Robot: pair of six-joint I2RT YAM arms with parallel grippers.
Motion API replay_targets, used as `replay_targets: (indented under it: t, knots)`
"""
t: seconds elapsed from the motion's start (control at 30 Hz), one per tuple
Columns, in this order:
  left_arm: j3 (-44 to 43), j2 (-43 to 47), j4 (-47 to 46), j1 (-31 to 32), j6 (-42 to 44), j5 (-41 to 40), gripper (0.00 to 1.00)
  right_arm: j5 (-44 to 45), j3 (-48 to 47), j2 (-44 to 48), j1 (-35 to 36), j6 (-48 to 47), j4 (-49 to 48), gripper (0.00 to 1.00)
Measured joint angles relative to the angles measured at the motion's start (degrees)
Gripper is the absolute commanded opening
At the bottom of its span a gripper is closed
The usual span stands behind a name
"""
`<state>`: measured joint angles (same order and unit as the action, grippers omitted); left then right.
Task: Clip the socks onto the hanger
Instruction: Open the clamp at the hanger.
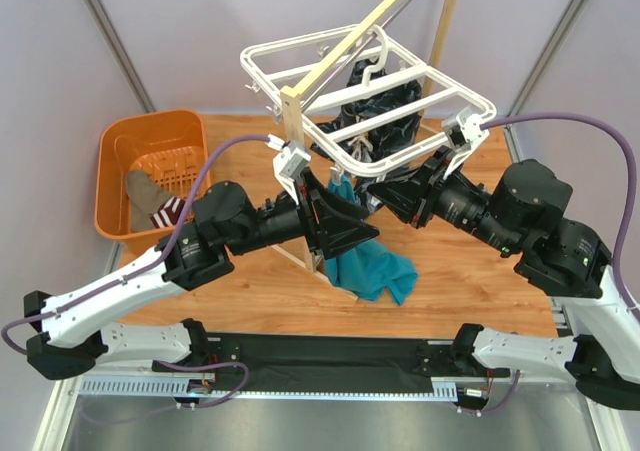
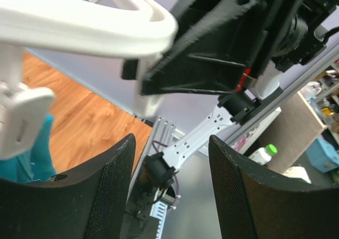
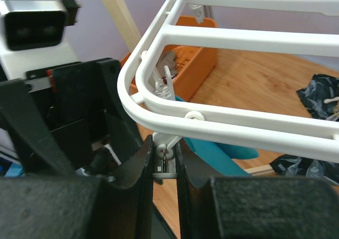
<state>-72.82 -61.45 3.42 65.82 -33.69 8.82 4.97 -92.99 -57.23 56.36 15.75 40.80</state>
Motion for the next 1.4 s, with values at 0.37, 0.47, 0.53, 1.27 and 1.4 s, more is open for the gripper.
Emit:
replay_targets:
  t: [0.37, 0.47, 0.53, 1.27, 1.4]
  knots:
    - [2.6, 0.4, -8.3, -2.5, -10.7, 4.7, 0.58, -6.8, -0.4, 0.1, -0.3, 4.7, -0.5, 0.02]
    - [2.6, 0.3, -9.5, -2.7, -12.6, 4.6, 0.53, -8.2, -0.4, 0.5, -0.3, 5.6, -1.0, 0.02]
    - [2.6, 0.2, -9.7, -2.7, -13.6, 4.5, 0.46, -8.8, -0.4, 0.9, -0.3, 6.1, -1.2, 0.02]
    - [2.8, -2.8, -18.5, -4.6, -18.4, 7.5, 0.24, -9.6, 1.4, 2.7, -0.7, 9.6, -5.6, 0.06]
    - [2.8, -3.1, -19.2, -4.8, -18.5, 8.3, 0.24, -9.5, 1.8, 3.0, -0.7, 10.2, -6.1, 0.06]
